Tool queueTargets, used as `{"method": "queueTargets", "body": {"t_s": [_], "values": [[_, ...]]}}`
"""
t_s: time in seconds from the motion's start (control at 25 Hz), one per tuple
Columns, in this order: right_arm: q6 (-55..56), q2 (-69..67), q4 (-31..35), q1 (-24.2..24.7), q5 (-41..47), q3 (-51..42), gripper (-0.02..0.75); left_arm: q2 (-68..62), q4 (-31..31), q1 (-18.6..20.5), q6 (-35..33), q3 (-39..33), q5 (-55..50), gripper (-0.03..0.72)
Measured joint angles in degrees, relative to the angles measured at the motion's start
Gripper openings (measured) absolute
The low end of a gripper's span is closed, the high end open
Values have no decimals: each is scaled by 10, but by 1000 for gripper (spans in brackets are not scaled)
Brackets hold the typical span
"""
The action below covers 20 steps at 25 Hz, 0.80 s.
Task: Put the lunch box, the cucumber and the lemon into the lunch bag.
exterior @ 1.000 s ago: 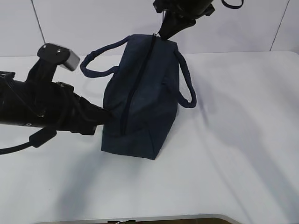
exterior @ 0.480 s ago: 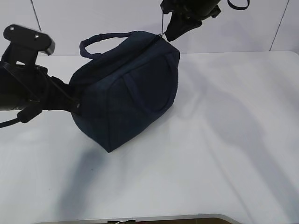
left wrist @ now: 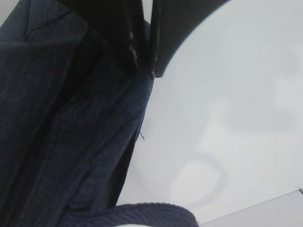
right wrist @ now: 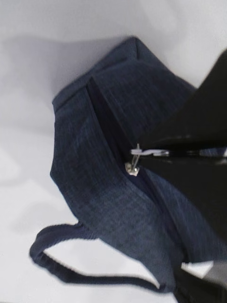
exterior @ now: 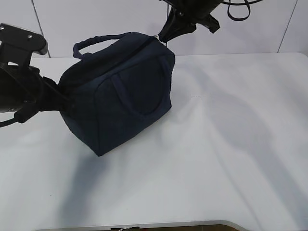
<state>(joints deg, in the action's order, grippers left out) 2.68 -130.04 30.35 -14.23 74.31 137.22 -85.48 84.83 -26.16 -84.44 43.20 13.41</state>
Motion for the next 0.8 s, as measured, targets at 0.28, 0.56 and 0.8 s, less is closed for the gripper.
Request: {"method": "queueTargets", "body": {"t_s": [0.28,0.56,0.8], "values": [[83,-1,94,13,-1,0,5,0,3,0,0,-2,5,-20],[133,-31,172,30,-14,0,5,0,4,0,0,-2,5,-21],[147,-76,295,35,-30,1,5,0,7,0,0,-2,5,-21]]}}
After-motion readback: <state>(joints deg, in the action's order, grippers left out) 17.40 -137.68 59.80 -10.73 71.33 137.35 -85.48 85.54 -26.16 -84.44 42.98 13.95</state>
